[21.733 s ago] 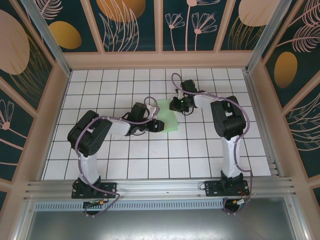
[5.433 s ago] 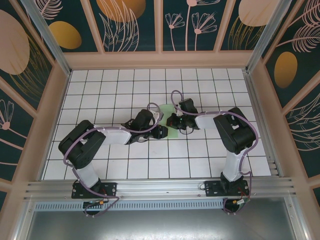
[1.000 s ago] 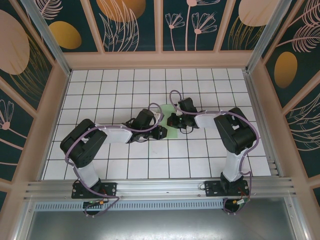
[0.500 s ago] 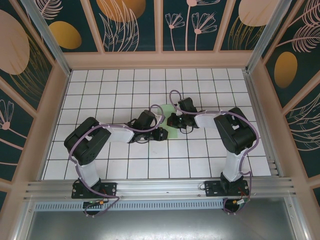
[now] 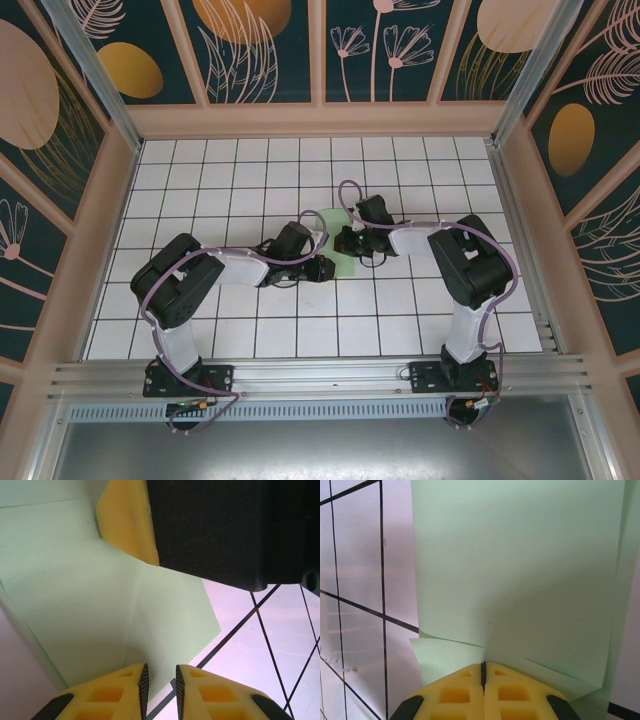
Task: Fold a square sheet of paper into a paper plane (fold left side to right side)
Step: Fold the triangle a second time at the center of the table.
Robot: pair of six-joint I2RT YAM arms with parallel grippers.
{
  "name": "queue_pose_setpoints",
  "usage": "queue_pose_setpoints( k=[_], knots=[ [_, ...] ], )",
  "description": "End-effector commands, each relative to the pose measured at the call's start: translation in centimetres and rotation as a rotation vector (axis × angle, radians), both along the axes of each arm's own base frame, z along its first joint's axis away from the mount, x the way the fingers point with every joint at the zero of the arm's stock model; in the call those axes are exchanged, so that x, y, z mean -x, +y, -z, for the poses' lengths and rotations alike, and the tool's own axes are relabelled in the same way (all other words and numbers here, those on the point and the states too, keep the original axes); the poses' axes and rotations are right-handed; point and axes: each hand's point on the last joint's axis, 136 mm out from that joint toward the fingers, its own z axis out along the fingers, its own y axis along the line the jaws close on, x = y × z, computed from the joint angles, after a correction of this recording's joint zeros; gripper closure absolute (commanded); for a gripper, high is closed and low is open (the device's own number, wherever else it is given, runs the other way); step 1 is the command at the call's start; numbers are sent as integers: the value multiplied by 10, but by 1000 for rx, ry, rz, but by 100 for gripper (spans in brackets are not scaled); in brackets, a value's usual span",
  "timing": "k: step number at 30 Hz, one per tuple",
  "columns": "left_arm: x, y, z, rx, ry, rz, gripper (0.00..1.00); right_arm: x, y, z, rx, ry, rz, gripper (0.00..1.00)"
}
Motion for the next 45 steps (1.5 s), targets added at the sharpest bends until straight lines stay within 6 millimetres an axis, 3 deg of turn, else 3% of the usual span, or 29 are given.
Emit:
queue_pose_setpoints(
  k=[1,13,21,23,26,31,33,36,40,45],
  knots=[
    [8,17,13,-55,31,-41,74,14,-21,32,125,82,20,100],
    [36,37,30,-72,87,-35,76,12,-25,33,134,86,26,100],
    [36,45,25,-93,76,-52,77,11,-24,31,126,80,23,100],
    [34,46,20,-71,77,-55,77,11,-22,28,112,72,19,100],
    [23,46,-5,-7,35,-65,73,3,-15,11,63,20,16,100],
    [-3,50,-53,116,-55,-100,63,-16,-6,-36,-27,-116,21,99],
    [-17,51,-67,144,-86,-117,52,-23,-10,-51,-29,-166,43,90],
    [-31,41,-71,159,-97,-98,46,-24,-22,-66,-26,-212,78,78],
    [-46,25,-69,191,-102,-80,44,-16,-45,-72,-21,-240,129,63],
    [-59,7,-52,214,-66,-44,45,-2,-69,-74,-66,-251,167,49]
  ],
)
